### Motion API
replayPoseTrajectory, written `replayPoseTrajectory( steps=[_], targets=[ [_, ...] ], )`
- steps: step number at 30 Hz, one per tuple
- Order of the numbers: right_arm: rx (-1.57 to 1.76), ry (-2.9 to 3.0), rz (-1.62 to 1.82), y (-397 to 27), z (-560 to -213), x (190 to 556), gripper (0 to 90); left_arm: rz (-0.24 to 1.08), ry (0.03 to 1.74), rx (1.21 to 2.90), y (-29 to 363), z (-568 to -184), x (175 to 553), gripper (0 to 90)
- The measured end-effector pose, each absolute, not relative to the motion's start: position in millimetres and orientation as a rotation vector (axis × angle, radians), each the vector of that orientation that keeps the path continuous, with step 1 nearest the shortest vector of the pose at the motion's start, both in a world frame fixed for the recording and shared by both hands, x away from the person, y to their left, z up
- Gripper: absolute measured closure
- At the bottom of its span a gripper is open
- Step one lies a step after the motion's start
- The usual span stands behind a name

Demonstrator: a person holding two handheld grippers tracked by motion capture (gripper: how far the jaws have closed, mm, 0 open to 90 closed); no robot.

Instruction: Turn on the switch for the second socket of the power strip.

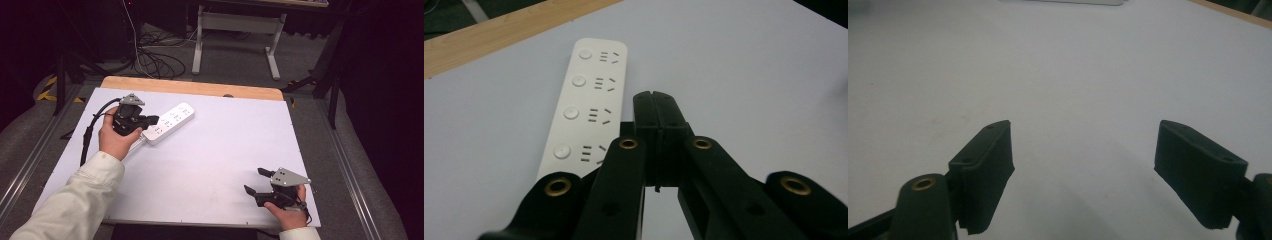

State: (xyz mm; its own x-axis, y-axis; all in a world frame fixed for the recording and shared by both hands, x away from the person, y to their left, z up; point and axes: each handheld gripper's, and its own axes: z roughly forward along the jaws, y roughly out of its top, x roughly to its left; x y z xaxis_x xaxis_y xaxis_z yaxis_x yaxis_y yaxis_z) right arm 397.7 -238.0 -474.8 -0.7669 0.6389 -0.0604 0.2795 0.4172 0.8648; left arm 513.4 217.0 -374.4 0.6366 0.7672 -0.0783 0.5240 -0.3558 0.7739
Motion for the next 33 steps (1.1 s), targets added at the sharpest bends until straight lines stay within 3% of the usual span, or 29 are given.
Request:
replayPoseTrajectory(
  steps=[19, 33],
  targets=[
    [0.785, 2.299, 1.3, -239, -475, 397, 25.0, 0.425, 1.036, 1.936, 214, -408, 554, 90.0],
    [0.776, 2.304, 1.305, -240, -476, 397, 25.1, 0.501, 1.043, 1.949, 209, -431, 574, 90.0]
  ],
)
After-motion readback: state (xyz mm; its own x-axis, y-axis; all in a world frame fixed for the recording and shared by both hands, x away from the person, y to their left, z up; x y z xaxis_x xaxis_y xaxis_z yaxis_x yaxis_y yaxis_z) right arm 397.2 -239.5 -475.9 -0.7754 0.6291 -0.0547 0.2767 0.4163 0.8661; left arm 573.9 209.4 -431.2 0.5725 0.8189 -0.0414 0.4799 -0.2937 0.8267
